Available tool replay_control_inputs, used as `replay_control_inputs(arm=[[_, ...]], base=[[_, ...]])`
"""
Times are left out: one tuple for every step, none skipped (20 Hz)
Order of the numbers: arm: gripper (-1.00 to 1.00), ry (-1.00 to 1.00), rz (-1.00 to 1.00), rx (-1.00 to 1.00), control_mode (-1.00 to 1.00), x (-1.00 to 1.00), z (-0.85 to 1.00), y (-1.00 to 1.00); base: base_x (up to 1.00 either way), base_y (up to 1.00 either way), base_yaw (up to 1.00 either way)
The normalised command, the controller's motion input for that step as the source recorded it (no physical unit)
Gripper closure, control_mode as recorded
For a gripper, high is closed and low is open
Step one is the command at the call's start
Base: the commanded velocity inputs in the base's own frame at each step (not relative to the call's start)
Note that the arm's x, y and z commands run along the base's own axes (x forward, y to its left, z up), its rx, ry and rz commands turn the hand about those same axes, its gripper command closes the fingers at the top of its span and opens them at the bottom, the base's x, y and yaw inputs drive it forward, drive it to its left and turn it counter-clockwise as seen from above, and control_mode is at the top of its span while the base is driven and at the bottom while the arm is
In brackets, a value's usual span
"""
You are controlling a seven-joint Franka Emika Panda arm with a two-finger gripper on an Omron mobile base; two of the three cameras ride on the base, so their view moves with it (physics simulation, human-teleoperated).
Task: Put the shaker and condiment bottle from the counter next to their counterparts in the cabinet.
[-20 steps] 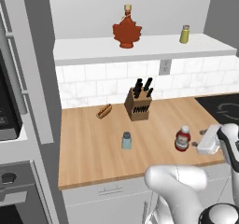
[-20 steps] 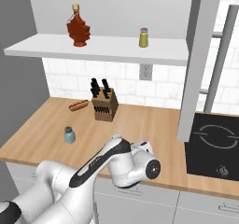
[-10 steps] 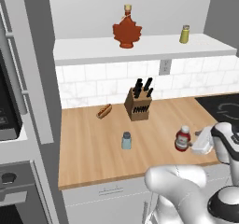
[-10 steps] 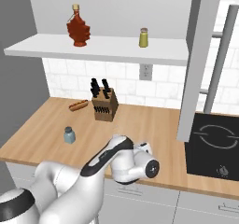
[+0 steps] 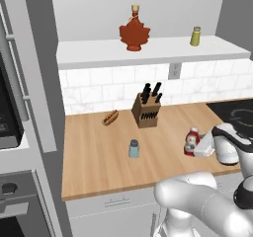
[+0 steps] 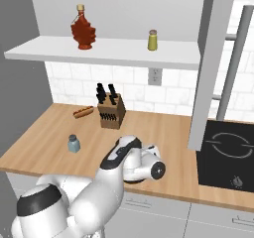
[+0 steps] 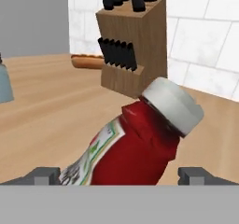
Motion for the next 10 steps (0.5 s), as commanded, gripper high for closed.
replay_control_inputs(arm=[[1.00,0.00,0.00,0.00,-1.00,0.34,-0.27,0.04],[1.00,0.00,0.00,0.00,-1.00,0.41,-0.30,0.09],[1.00,0.00,0.00,0.00,-1.00,0.20,-0.27,0.01],[1.00,-0.01,0.01,0.00,-1.00,0.00,-0.15,0.00],[1.00,-0.04,0.04,0.00,-1.00,0.00,-0.11,0.00],[1.00,-0.01,0.03,0.00,-1.00,0.00,-0.13,0.06],[1.00,0.00,0.04,0.00,-1.00,0.00,-0.13,0.08],[1.00,0.00,0.04,0.00,-1.00,0.00,-0.10,0.11],[1.00,-0.02,0.06,0.00,-1.00,0.00,0.00,0.21],[1.00,-0.05,0.10,0.01,-1.00,0.00,0.00,0.26]], base=[[0.00,0.00,0.00],[0.00,0.00,0.00],[0.00,0.00,0.00],[0.00,0.00,0.00],[0.00,0.00,0.00],[0.00,0.00,0.00],[0.00,0.00,0.00],[0.00,0.00,0.00],[0.00,0.00,0.00],[0.00,0.00,0.00]])
